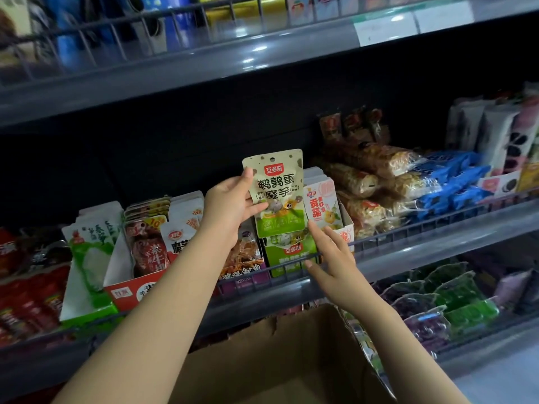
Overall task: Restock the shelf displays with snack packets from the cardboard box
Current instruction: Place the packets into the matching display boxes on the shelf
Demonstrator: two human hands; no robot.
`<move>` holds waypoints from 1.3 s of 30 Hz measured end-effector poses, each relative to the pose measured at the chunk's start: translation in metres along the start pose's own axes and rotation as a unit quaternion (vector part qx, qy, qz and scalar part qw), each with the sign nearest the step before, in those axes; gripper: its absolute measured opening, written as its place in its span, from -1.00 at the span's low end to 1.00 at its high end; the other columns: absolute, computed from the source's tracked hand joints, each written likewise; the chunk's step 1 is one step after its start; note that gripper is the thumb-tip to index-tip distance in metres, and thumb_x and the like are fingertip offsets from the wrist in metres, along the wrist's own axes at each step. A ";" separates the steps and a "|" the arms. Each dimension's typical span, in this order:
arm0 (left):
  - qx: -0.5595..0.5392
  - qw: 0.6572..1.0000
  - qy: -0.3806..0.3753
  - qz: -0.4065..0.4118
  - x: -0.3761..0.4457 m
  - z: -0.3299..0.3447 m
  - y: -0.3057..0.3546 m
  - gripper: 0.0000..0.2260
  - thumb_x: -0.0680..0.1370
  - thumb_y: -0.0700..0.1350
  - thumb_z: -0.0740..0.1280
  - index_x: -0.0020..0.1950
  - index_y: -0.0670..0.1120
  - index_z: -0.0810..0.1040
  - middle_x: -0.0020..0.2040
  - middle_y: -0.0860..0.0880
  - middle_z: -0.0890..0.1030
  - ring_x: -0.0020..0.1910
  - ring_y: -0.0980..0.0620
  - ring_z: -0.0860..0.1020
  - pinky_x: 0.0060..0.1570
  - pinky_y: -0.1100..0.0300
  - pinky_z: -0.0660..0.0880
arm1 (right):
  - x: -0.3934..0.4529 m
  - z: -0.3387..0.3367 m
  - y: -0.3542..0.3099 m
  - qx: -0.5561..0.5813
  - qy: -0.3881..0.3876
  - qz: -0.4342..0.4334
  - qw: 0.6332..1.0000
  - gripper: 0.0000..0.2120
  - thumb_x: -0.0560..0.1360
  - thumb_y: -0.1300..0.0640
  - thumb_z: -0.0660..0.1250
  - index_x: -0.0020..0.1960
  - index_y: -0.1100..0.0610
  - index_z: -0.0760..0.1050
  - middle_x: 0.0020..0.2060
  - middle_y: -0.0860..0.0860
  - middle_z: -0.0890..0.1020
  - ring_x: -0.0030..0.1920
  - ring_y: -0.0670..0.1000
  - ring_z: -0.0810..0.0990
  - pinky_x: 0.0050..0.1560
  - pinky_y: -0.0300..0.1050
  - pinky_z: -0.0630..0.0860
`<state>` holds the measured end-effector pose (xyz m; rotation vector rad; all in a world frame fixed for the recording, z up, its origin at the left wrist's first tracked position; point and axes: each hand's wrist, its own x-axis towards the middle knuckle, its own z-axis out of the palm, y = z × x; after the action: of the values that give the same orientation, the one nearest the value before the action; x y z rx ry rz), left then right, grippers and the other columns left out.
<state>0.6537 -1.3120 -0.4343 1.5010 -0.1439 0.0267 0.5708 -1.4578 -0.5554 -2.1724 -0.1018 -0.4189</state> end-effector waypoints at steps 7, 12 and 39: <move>-0.004 1.000 -0.003 -0.028 0.003 0.010 -0.005 -0.66 0.55 -0.02 0.31 0.26 -0.17 0.49 0.19 -0.19 0.58 -0.01 -0.09 0.64 -0.04 0.05 0.62 | 0.000 0.001 0.003 -0.038 -0.006 -0.011 0.999 -0.31 0.57 0.11 0.25 0.53 -0.09 -0.09 0.33 -0.37 -0.07 0.40 -0.26 -0.22 0.51 0.13 -0.04; 0.077 0.994 -0.027 -0.067 -0.001 0.010 -0.031 -0.65 0.56 -0.02 0.30 0.30 -0.13 0.47 0.35 -0.13 0.47 -0.14 0.00 0.65 -0.03 0.08 0.61 | 0.000 0.002 0.005 -0.059 -0.008 -0.020 0.998 -0.29 0.57 0.09 0.25 0.53 -0.10 -0.12 0.40 -0.34 -0.07 0.47 -0.18 -0.23 0.50 0.06 -0.07; 0.552 0.795 -0.060 0.245 0.022 0.009 -0.035 -0.60 0.62 -0.06 0.18 0.47 0.02 0.29 0.49 0.03 0.25 0.47 0.01 0.21 0.43 0.11 0.08 | 0.002 0.008 0.009 -0.100 0.004 -0.020 0.995 -0.29 0.55 0.06 0.27 0.53 -0.11 -0.08 0.52 -0.18 -0.06 0.41 -0.26 -0.28 0.48 0.01 -0.04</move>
<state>0.6791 -1.3247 -0.4662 2.5999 -0.7175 0.5137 0.5765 -1.4573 -0.5663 -2.3682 -0.1028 -0.4787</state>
